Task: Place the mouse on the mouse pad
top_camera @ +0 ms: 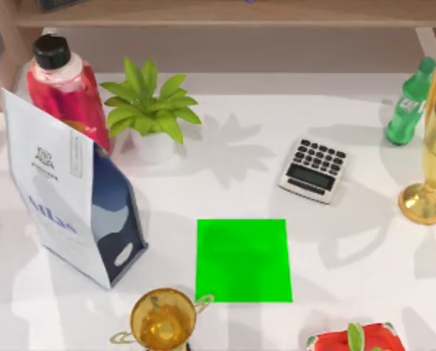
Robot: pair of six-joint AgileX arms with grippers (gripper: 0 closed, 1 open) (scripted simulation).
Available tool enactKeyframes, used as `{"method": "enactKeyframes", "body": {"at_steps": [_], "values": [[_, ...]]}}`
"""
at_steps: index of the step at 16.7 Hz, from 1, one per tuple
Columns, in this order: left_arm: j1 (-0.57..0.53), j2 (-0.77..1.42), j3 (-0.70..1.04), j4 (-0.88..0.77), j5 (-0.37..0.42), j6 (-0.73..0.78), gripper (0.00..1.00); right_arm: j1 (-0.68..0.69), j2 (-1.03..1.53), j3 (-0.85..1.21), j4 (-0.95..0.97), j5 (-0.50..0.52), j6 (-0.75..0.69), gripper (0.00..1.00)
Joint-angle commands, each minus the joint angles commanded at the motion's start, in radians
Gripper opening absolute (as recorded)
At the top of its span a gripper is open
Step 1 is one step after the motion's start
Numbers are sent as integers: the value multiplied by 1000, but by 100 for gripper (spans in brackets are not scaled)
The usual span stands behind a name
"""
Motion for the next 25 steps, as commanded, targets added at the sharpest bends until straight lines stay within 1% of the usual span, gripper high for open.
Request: {"method": "enactKeyframes", "body": {"at_steps": [3,5,7,10,13,19,22,25], "values": [[34,296,180,-148,0,306,100,0,0,0,0,0,0,100],[54,457,295,-236,0,481,100,0,0,0,0,0,0,100],[72,586,403,-313,0,622,100,0,0,0,0,0,0,100],[94,716,541,-399,1,761,100,0,0,0,0,0,0,100],[104,772,606,-439,2,820,100,0,0,0,0,0,0,100],[99,771,602,-434,2,819,100,0,0,0,0,0,0,100],[86,791,539,-363,2,805,100,0,0,0,0,0,0,100],[74,831,449,-229,2,794,100,0,0,0,0,0,0,100]]}}
